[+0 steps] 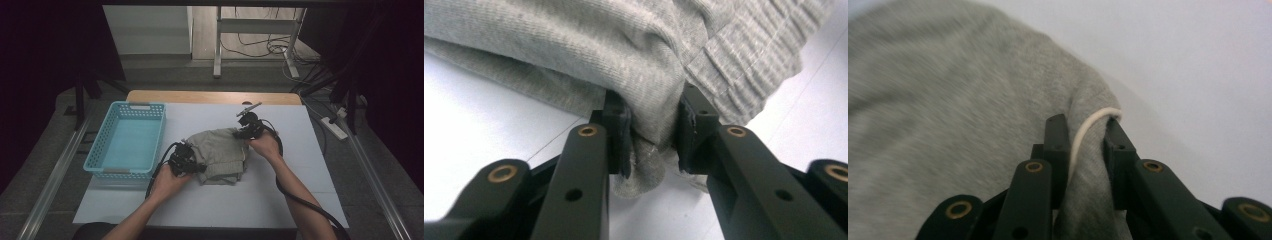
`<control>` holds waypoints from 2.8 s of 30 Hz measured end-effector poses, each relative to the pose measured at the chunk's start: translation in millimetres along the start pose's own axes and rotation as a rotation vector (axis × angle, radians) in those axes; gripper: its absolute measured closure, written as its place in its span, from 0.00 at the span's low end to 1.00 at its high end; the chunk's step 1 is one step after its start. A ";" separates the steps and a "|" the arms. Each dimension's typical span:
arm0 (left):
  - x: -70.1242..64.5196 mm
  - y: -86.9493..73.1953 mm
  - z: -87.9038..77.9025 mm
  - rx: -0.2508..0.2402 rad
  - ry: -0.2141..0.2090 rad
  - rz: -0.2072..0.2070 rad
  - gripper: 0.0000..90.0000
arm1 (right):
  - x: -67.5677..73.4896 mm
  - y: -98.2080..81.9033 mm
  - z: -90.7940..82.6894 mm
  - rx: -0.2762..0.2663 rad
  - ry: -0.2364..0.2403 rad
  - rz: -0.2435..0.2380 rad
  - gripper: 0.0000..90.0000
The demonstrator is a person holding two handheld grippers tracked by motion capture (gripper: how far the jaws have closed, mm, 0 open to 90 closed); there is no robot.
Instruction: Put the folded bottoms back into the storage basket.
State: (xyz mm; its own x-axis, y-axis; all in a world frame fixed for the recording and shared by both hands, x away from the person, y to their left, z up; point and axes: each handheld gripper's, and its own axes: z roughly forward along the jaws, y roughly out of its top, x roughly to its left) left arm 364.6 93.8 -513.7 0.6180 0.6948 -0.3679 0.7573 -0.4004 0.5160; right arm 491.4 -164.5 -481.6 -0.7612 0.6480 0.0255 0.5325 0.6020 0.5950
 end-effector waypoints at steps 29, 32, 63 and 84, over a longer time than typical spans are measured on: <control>-10.7 8.0 -92.7 -0.144 0.095 0.045 0.79 | 22.6 40.2 -62.7 -0.258 0.080 0.019 0.86; -10.2 6.2 -103.8 -0.146 0.110 0.048 0.79 | 29.3 48.3 -65.6 -0.275 0.087 0.005 0.86; 41.1 -39.5 -228.4 -0.222 0.213 -0.004 0.79 | 106.5 156.8 -37.7 -0.333 0.223 -0.070 0.86; 84.2 -83.6 -271.3 -0.250 0.318 -0.118 0.79 | 162.3 212.6 14.5 -0.324 0.267 -0.124 0.86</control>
State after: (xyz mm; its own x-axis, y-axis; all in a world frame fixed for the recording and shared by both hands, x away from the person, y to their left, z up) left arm 296.0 347.9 -377.9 0.4041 0.8929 -0.1986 0.7204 -0.1768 0.6707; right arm 486.4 75.5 -362.6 -0.9039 0.4106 0.1197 0.3197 0.4627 0.8269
